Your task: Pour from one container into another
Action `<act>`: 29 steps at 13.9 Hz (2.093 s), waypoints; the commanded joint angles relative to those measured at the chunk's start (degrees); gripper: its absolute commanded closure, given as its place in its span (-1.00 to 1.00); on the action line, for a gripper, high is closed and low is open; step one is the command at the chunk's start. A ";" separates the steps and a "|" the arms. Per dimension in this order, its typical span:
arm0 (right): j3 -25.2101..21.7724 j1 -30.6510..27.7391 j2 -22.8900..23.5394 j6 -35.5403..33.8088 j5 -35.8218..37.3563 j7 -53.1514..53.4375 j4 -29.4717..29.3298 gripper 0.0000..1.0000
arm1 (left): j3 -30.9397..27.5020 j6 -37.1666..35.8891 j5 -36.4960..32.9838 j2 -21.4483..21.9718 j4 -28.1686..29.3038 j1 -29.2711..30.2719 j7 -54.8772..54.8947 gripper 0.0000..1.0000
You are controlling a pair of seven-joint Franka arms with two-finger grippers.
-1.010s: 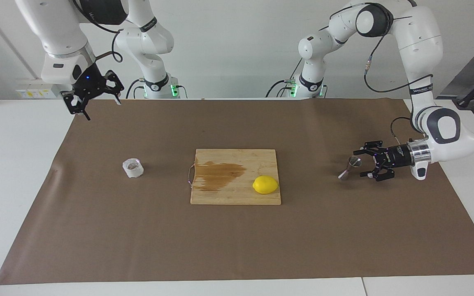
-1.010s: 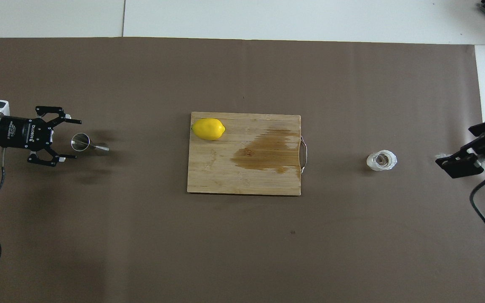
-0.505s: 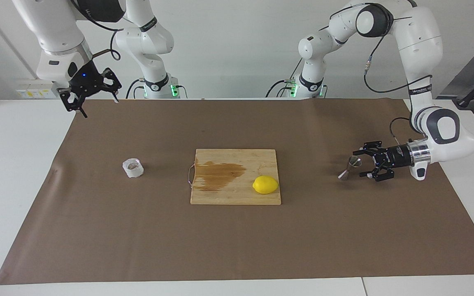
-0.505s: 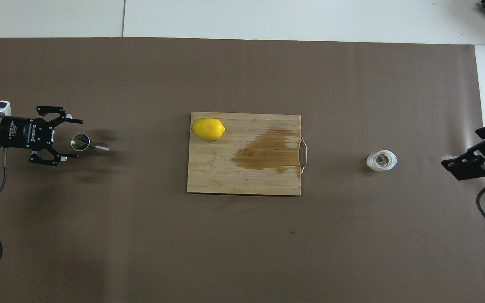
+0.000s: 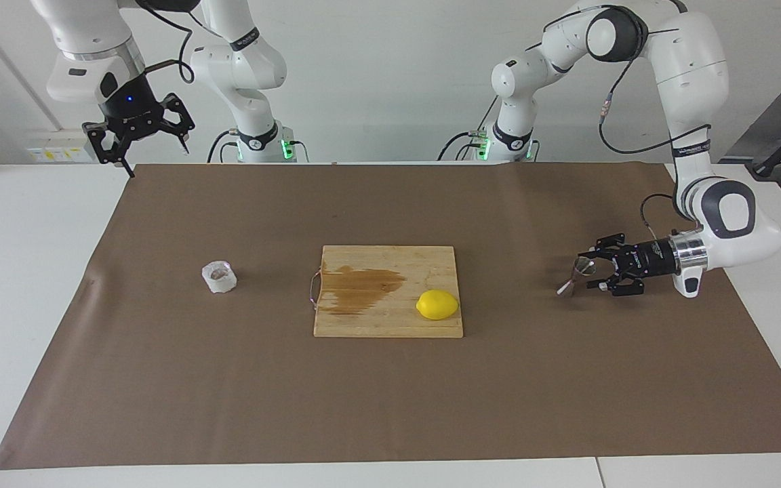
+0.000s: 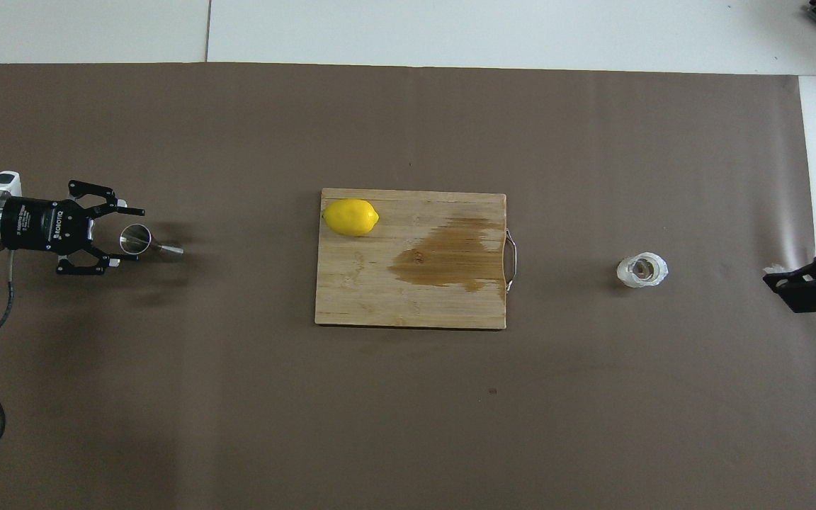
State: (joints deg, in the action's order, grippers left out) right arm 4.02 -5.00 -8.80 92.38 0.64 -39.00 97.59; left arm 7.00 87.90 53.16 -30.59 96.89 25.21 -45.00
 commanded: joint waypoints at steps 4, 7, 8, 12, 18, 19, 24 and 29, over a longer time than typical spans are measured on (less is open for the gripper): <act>0.90 3.14 -1.74 -0.01 -0.55 -2.31 2.17 -1.00 | 0.47 -0.54 1.07 0.09 0.58 0.63 0.26 -0.03; 0.90 4.56 -2.97 0.52 -0.73 -6.50 4.97 -1.00 | 0.47 -0.62 1.07 0.09 0.58 0.63 0.26 -0.04; 0.90 4.64 -3.41 1.83 -1.86 -9.92 6.64 -1.00 | 0.47 -0.62 1.07 0.00 0.58 0.63 0.26 -0.02; 0.81 3.85 -4.21 5.61 -3.36 -18.91 8.59 -1.00 | 0.64 -0.71 1.07 0.09 0.49 0.72 0.26 0.81; 0.20 2.89 -4.21 10.53 -3.36 -24.71 13.15 -1.00 | 1.26 -2.47 4.67 2.19 0.66 -1.99 -0.70 1.00; 0.20 2.36 -4.21 11.58 -3.36 -26.29 13.94 -1.00 | 1.26 -2.30 5.98 2.98 1.19 -3.05 -1.40 1.00; 0.20 1.83 -4.20 18.43 -3.36 -32.01 18.68 -1.00 | 1.26 -2.38 13.71 8.26 6.19 -7.62 -5.70 1.00; 0.20 1.75 -1.23 25.38 -3.36 -33.68 22.64 -1.00 | 1.26 3.40 23.28 14.93 11.20 -14.38 -10.28 1.00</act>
State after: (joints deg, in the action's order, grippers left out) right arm 3.98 -2.38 -11.08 114.16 -1.24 -70.11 117.77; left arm 9.15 87.18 72.24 -20.84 103.09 14.16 -53.10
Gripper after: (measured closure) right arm 0.000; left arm 0.485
